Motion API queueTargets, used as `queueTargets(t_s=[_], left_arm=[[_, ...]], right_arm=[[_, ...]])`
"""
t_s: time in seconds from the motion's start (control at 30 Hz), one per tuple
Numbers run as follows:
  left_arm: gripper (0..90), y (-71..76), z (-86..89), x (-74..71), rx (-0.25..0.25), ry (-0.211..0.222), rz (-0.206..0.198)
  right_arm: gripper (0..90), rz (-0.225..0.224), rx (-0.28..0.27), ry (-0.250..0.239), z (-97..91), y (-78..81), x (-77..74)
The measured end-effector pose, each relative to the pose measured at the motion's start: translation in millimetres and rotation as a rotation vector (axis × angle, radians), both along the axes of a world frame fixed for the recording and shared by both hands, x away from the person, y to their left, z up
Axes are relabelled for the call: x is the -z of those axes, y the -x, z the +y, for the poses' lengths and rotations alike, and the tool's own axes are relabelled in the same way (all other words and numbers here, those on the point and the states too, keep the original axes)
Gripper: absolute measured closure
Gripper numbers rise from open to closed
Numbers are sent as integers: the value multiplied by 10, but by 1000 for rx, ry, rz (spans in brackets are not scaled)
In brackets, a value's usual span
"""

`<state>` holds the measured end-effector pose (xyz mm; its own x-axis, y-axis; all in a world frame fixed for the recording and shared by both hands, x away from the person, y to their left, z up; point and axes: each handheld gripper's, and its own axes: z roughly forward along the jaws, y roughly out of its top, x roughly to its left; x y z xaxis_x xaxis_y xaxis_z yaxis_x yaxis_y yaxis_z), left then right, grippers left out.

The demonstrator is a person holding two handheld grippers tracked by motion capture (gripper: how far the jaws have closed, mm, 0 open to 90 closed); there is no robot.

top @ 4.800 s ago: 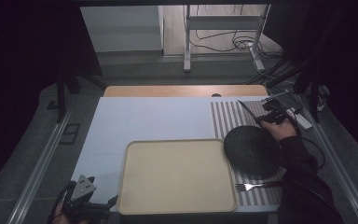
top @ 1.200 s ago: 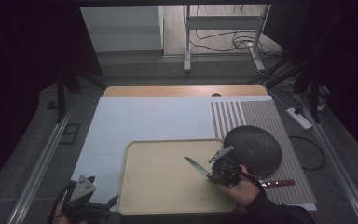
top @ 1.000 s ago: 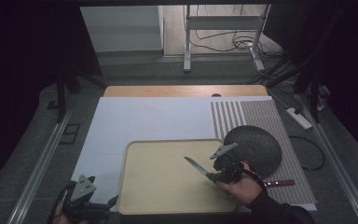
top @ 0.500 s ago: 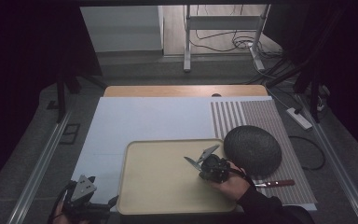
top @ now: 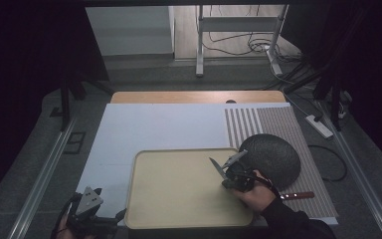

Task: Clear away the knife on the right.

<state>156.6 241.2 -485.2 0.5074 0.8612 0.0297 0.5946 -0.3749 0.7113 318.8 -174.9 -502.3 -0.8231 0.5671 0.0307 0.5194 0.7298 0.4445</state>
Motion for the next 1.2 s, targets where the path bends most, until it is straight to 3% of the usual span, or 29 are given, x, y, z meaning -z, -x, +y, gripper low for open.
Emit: queueTargets(t_s=[0.23, 0.5, 0.77, 0.93, 1.2], left_arm=[[0, 1, -4, -1, 2, -4, 1], [0, 2, -18, 1, 6, -16, 0], [0, 3, -18, 1, 8, -15, 1], [0, 2, -18, 1, 8, -15, 1], [0, 1, -6, 0, 4, -5, 2]], right_arm=[[899, 0, 55, 4, -120, -59, -10], [899, -15, 94, 4, -130, -197, -9], [899, -13, 143, 16, -262, -202, -24], [889, -12, 142, 15, -268, -203, -25], [772, -32, 136, -31, -267, -192, -80]])
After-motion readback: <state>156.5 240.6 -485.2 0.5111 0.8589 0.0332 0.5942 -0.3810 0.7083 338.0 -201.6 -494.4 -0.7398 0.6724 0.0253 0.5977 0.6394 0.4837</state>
